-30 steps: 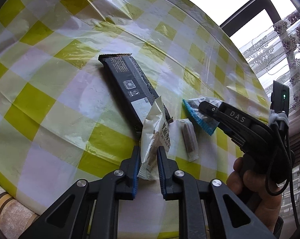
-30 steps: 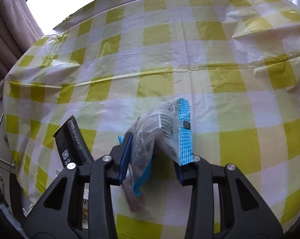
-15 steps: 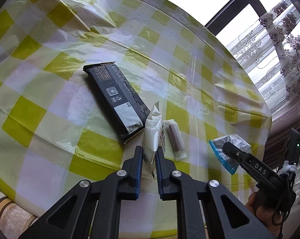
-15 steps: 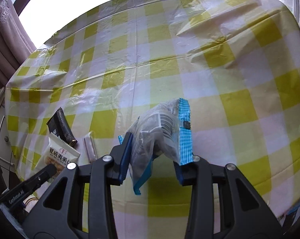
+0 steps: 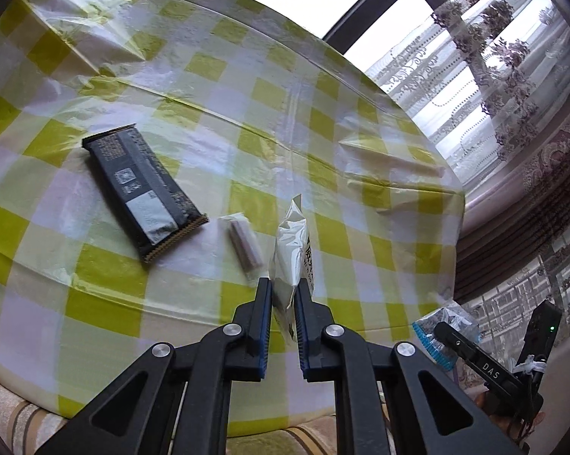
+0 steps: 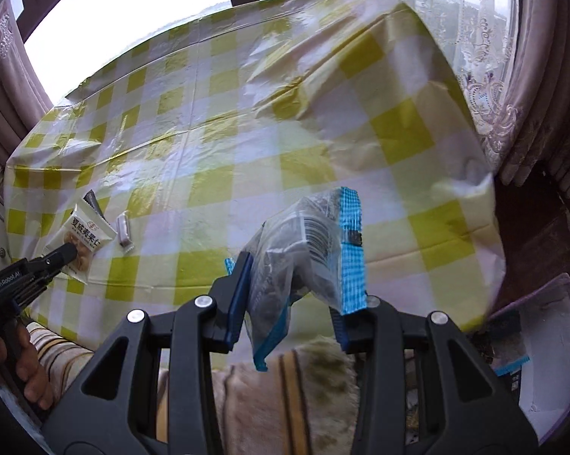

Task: Organize snacks
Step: 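Carry both packets over the purple box and open both grippers to drop them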

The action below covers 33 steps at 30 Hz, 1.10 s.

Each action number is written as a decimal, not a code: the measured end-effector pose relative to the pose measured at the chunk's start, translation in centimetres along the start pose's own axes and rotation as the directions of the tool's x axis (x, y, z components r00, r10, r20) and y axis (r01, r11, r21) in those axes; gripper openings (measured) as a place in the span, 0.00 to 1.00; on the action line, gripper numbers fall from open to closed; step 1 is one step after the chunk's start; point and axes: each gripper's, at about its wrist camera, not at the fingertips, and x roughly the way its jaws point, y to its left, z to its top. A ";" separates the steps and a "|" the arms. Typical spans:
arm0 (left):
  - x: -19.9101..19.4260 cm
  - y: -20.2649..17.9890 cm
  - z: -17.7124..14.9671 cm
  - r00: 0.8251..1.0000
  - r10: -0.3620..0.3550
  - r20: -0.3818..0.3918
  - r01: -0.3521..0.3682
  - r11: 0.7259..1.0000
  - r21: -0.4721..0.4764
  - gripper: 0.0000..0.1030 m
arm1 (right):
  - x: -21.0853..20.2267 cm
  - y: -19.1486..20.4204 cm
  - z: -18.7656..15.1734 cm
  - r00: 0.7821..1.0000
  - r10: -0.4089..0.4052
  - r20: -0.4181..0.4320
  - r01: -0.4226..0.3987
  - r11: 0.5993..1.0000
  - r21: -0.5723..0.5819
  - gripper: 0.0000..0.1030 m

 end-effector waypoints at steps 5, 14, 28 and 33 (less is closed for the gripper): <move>0.3 -3.7 -0.9 0.996 -0.078 -0.044 0.081 0.993 0.083 0.12 | -1.8 -4.0 -1.8 0.999 -0.049 -0.012 0.050 0.997 0.051 0.40; 3.1 -11.9 -4.5 0.940 -0.229 -0.253 0.288 0.930 0.229 0.12 | -4.0 -10.2 -5.8 0.989 -0.134 -0.055 0.140 0.981 0.132 0.40; 7.3 -23.4 -14.3 0.773 -0.212 -0.598 0.512 0.766 0.390 0.12 | -5.8 -17.4 -13.8 0.963 -0.210 -0.168 0.246 0.939 0.239 0.40; 8.5 -26.2 -18.1 0.718 -0.144 -0.681 0.553 0.713 0.432 0.12 | -6.3 -19.2 -16.0 0.955 -0.219 -0.202 0.270 0.922 0.276 0.40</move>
